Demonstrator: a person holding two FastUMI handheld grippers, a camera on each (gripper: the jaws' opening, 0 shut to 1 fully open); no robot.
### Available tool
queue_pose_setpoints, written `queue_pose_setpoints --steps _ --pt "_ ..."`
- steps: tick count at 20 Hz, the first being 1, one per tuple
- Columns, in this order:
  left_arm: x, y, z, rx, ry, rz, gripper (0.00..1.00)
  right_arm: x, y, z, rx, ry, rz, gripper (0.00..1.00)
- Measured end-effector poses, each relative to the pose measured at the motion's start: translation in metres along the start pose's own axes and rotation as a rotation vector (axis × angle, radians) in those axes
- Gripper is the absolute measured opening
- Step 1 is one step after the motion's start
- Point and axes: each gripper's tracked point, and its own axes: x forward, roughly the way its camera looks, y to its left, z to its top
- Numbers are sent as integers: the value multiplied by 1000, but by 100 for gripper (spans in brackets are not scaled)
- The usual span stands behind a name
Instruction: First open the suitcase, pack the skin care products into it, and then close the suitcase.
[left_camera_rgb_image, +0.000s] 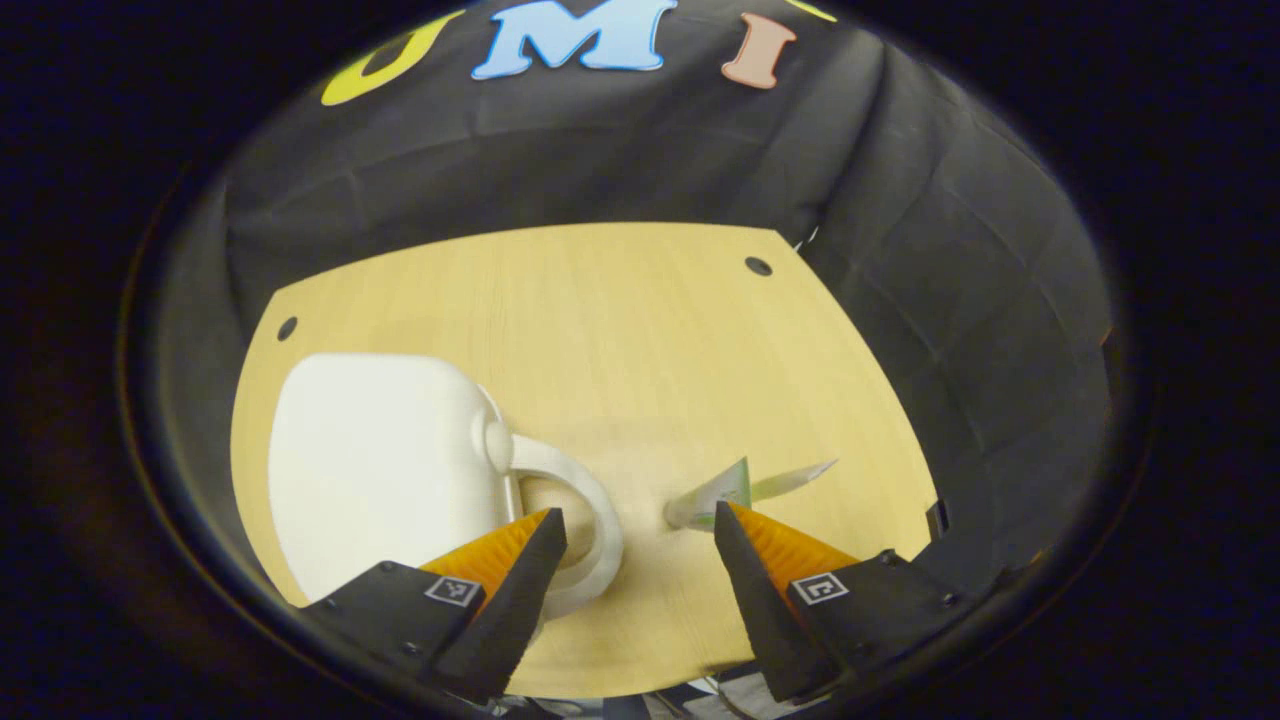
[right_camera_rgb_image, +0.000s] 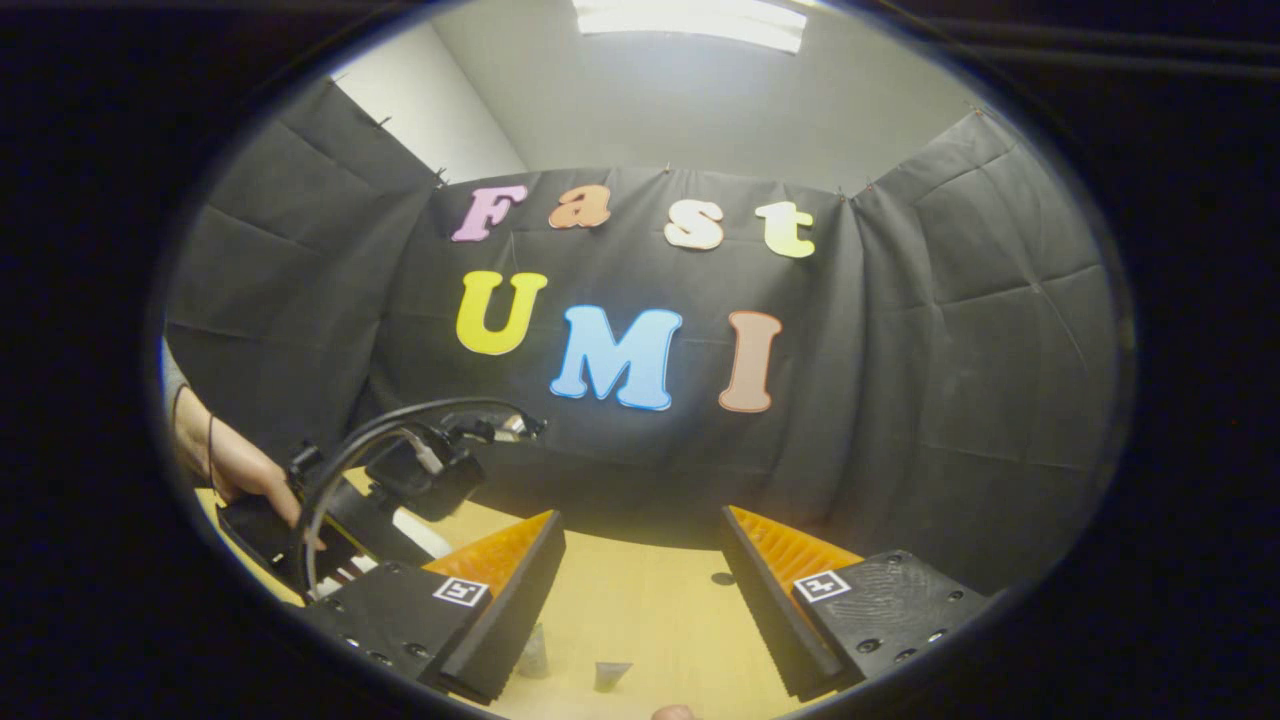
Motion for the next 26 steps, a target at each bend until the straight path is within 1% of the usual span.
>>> queue_pose_setpoints --steps 3,4,6,9,10,11,12,13,14,15,16,17,19,22,24,26 --pt "25 8 -13 -74 94 -7 96 1 -2 -4 14 6 7 94" --pt "31 12 -17 -99 120 -8 100 2 -3 -7 17 11 9 94" --pt "41 17 -18 -142 152 -4 95 3 -6 -11 18 20 11 94" --pt "54 20 -21 -156 191 -1 92 6 -8 -18 27 39 22 94" --pt "58 21 -25 -153 211 1 80 7 -8 -21 28 50 28 95" --pt "59 22 -25 -154 222 2 72 8 -9 -23 29 56 31 94" --pt "63 21 -29 -167 233 -1 60 8 -10 -23 29 61 32 94" --pt "64 20 -30 -184 242 -4 53 7 -11 -22 31 61 33 94" --pt "63 24 -32 -180 253 1 48 7 -13 -22 32 59 34 94" --pt "64 31 -31 -182 245 16 39 7 -14 -20 31 56 34 94" --pt "64 30 -30 -195 248 19 36 6 -15 -21 26 56 34 95" --pt "61 27 -30 -181 251 10 19 6 -15 -22 22 56 35 94" --pt "57 26 -27 -143 244 9 19 6 -15 -24 21 62 43 95" --pt "38 25 -18 -95 221 15 19 6 -13 -22 31 54 64 94" --pt "21 24 -10 -110 205 16 19 6 -11 -19 24 40 80 94" --pt "-9 30 3 -136 184 13 19 5 -8 -15 25 29 99 94"
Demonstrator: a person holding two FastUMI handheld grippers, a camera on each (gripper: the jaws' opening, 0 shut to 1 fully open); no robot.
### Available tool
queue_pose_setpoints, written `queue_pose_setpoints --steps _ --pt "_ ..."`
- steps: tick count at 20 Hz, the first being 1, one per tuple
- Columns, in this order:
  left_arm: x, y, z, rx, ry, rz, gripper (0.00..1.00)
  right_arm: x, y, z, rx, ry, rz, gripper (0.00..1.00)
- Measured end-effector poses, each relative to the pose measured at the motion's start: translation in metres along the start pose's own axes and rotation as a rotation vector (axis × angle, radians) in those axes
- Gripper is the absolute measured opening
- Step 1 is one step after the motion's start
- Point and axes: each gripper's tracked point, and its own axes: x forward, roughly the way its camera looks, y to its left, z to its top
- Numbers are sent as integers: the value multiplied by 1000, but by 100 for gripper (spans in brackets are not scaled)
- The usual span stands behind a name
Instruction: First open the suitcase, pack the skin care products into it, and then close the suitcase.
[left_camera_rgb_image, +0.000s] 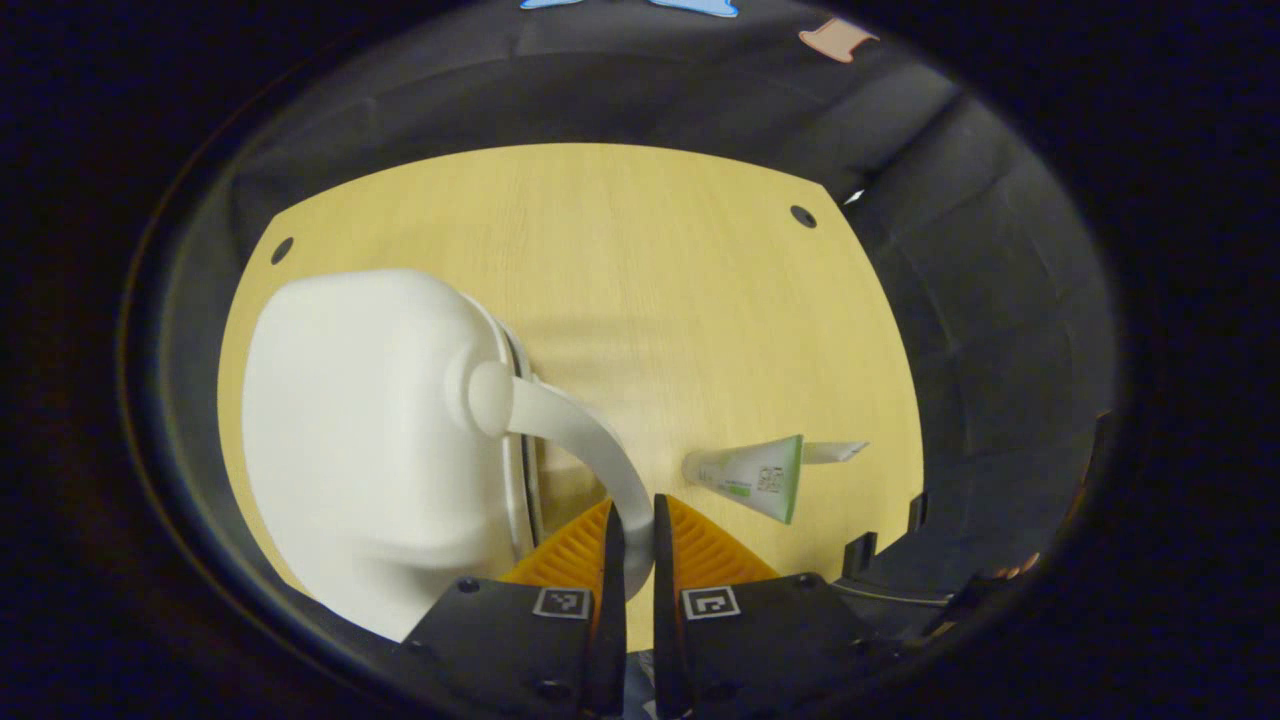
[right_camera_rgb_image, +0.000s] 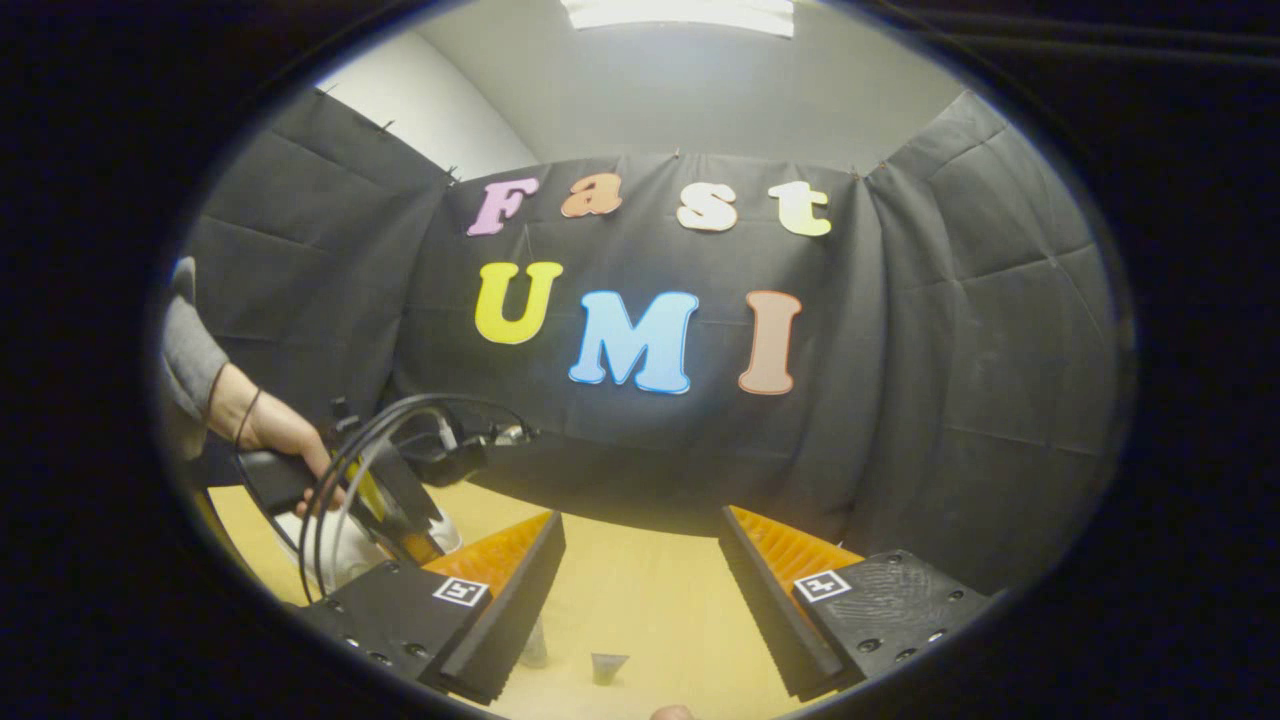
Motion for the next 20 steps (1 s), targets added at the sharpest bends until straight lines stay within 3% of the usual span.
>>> queue_pose_setpoints --steps 4,11,15,20 --pt "-102 28 31 -17 -91 8 19 0 5 2 28 -4 6 94" --pt "-235 164 60 29 -207 103 16 5 19 16 -5 -17 -153 94" --pt "-271 258 65 13 -229 104 18 8 47 26 23 -7 -203 94" --pt "-250 405 45 -68 -172 194 18 14 79 28 23 38 -244 94"
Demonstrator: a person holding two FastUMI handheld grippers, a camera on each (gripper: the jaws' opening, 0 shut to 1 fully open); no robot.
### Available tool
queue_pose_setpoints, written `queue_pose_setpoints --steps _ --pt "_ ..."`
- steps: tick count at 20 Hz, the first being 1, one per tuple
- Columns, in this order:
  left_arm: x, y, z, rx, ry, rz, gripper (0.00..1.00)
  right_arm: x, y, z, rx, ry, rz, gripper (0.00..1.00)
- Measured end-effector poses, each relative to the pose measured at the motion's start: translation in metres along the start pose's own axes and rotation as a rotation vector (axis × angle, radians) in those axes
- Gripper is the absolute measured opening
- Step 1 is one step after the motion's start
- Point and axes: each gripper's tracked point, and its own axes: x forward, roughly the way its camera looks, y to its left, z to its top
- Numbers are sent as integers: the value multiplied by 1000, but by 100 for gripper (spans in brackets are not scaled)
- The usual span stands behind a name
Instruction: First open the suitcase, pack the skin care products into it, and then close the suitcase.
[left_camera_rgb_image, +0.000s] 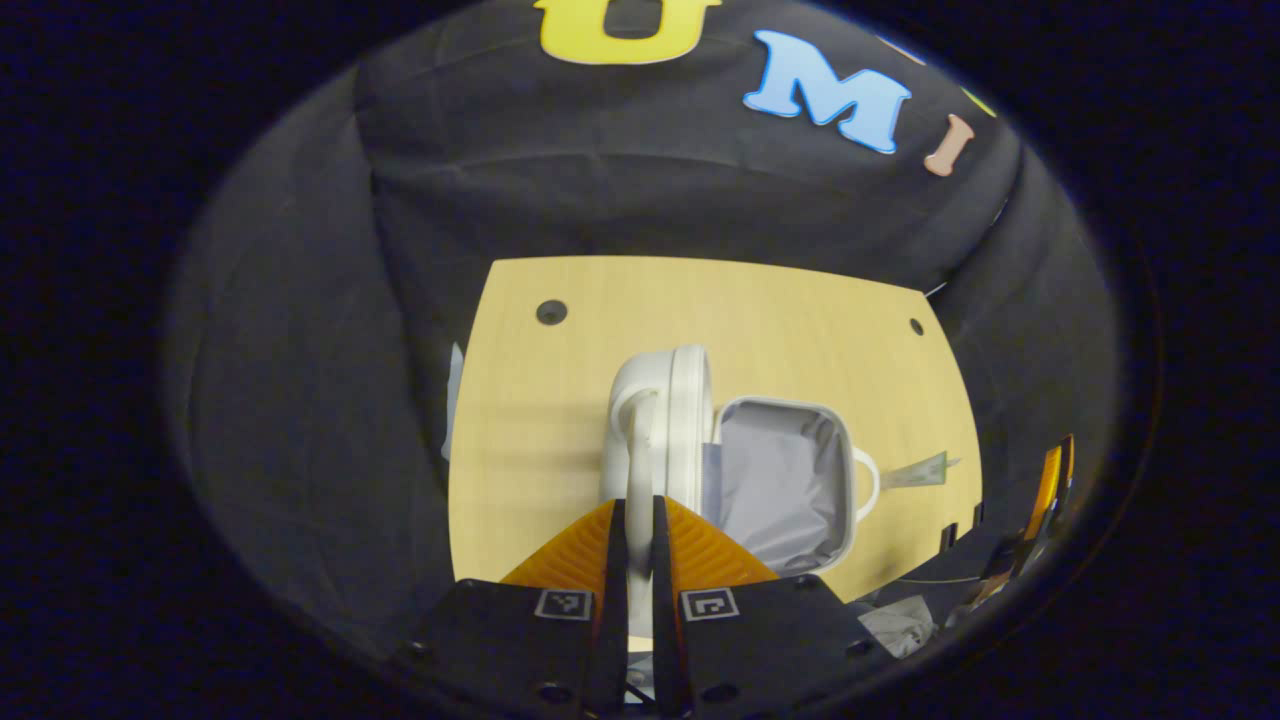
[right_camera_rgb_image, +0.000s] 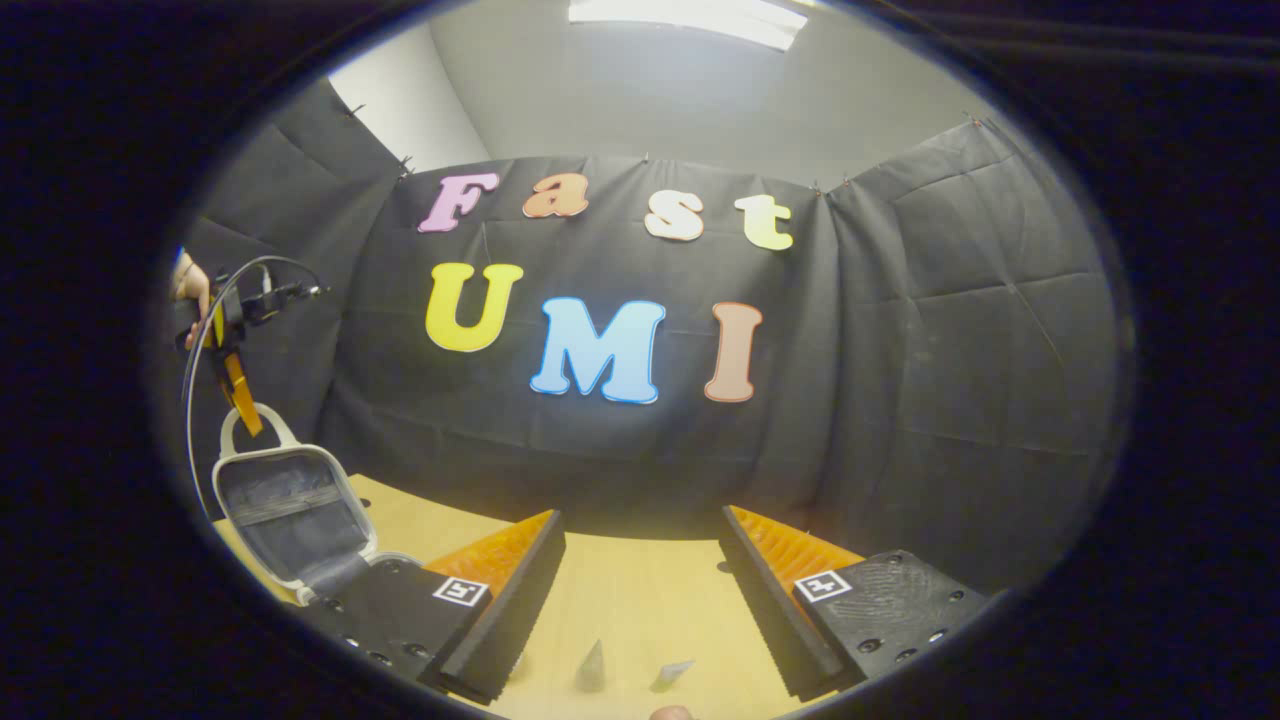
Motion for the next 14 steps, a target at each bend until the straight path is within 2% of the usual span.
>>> queue_pose_setpoints --steps 4,7,11,14 --pt "66 105 -22 -54 29 108 19 -1 15 -4 38 54 -13 94" --pt "115 164 -43 -60 62 169 18 -1 18 -5 22 79 -33 94" --pt "162 194 -71 -128 145 179 19 -6 15 -6 -32 102 -57 94" --pt "187 212 -82 -149 134 195 19 -13 11 -4 -56 101 -69 94"
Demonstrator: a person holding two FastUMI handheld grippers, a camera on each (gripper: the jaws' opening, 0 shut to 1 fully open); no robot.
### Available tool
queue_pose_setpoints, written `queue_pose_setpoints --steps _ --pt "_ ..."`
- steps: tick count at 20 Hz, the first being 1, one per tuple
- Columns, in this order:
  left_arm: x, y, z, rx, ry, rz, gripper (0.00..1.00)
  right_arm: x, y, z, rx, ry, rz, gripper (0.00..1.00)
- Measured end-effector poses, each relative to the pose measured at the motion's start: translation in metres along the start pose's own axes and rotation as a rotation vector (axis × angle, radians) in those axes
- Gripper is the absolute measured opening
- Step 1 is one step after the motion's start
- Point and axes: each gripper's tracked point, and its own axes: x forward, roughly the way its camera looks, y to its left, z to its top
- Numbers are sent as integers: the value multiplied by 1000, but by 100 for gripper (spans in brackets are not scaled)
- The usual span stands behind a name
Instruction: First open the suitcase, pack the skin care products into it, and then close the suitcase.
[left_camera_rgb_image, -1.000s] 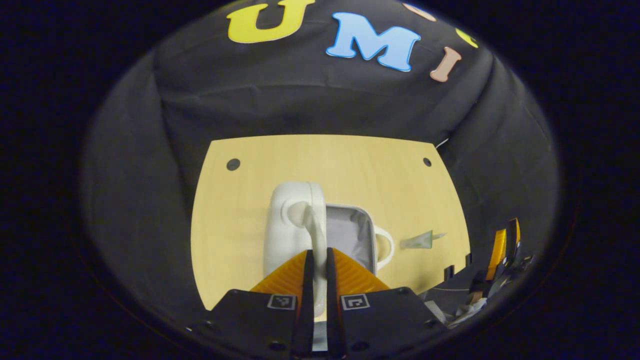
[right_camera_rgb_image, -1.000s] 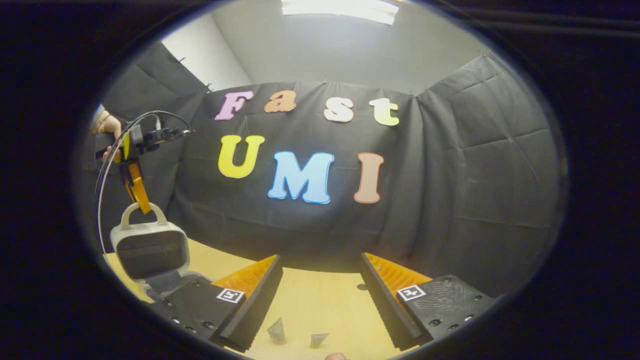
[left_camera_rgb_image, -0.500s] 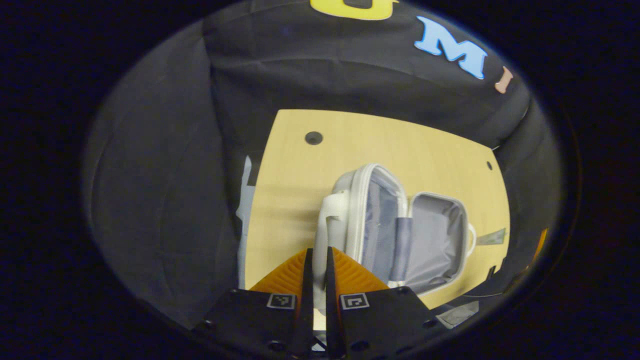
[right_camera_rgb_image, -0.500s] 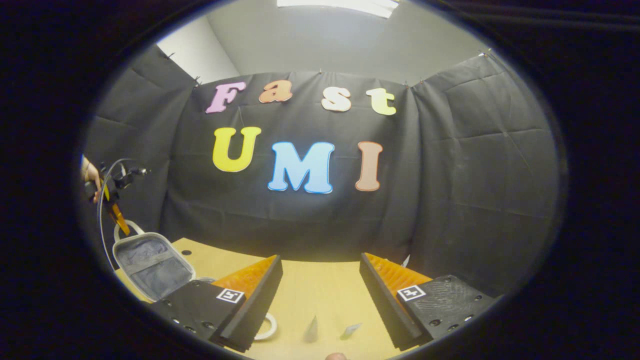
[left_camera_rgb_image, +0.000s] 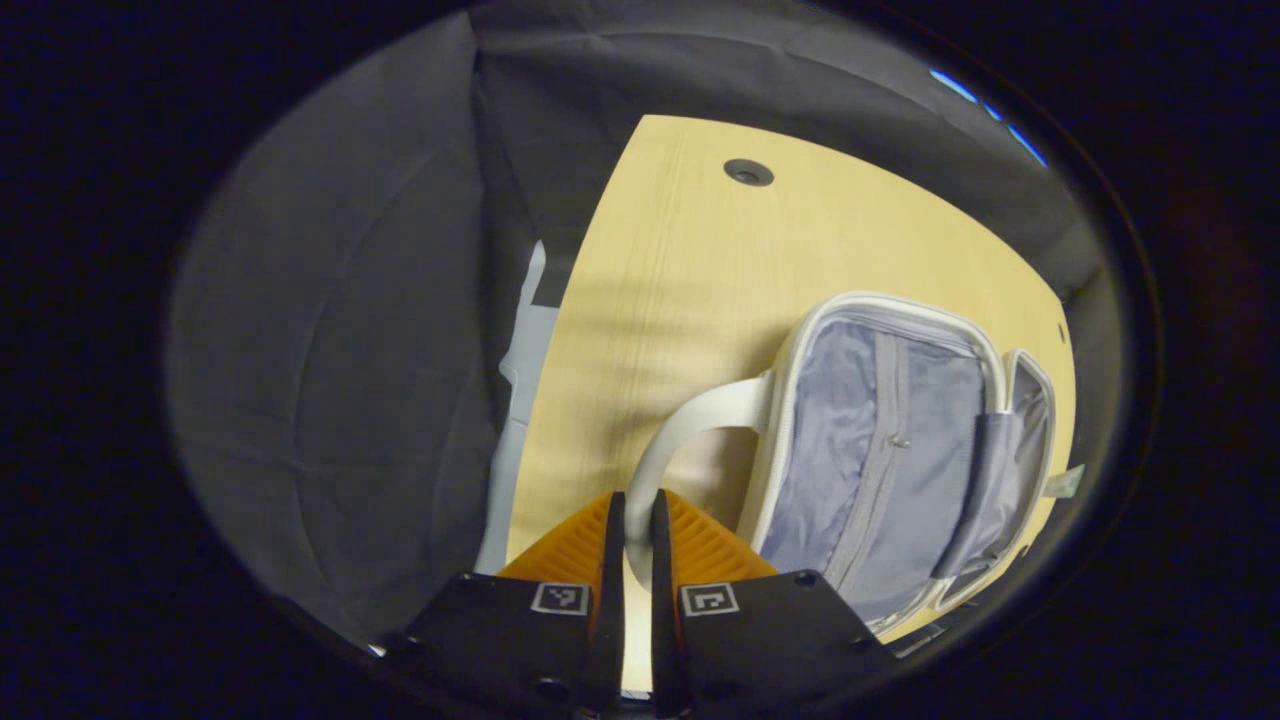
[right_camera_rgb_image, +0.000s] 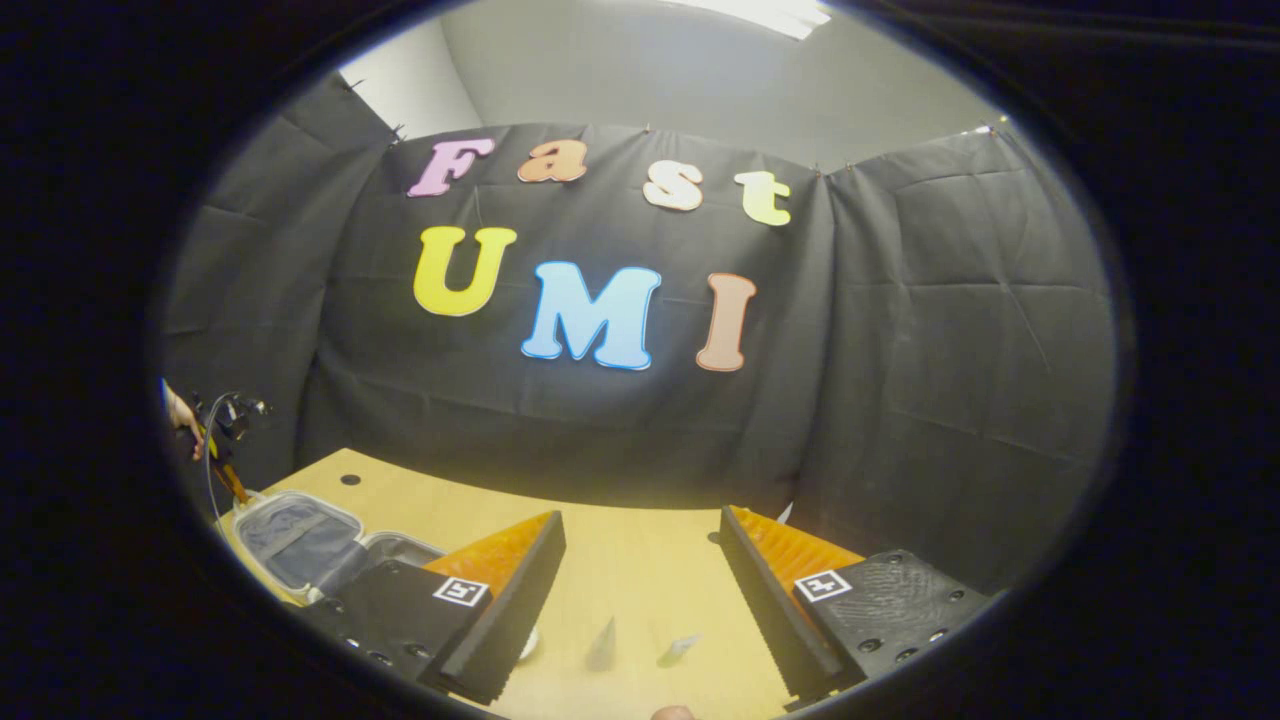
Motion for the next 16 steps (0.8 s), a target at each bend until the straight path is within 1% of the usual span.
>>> queue_pose_setpoints --steps 1,3,4,6,8,10,13,15,16 --pt "1 3 2 -1 -24 17 19 -1 -1 0 -5 2 -3 94" --pt "5 4 8 -7 -89 50 25 -3 -4 -1 5 3 -1 94" --pt "4 7 14 -9 -145 79 33 -4 -4 -2 8 1 -1 94" --pt "-6 19 23 -19 -257 159 64 -6 -7 -4 15 -1 6 94" --pt "-27 28 31 -45 -364 219 95 -5 -10 -7 29 -1 17 94" --pt "-53 26 40 -89 -479 245 95 -6 -16 -10 37 -3 25 94" --pt "-109 2 52 -110 -662 245 95 -3 -31 -13 48 -17 23 94" --pt "-148 -28 59 -109 -788 212 94 1 -41 -19 64 -17 25 94" --pt "-164 -50 63 -87 -854 193 95 1 -47 -22 76 -16 25 94"
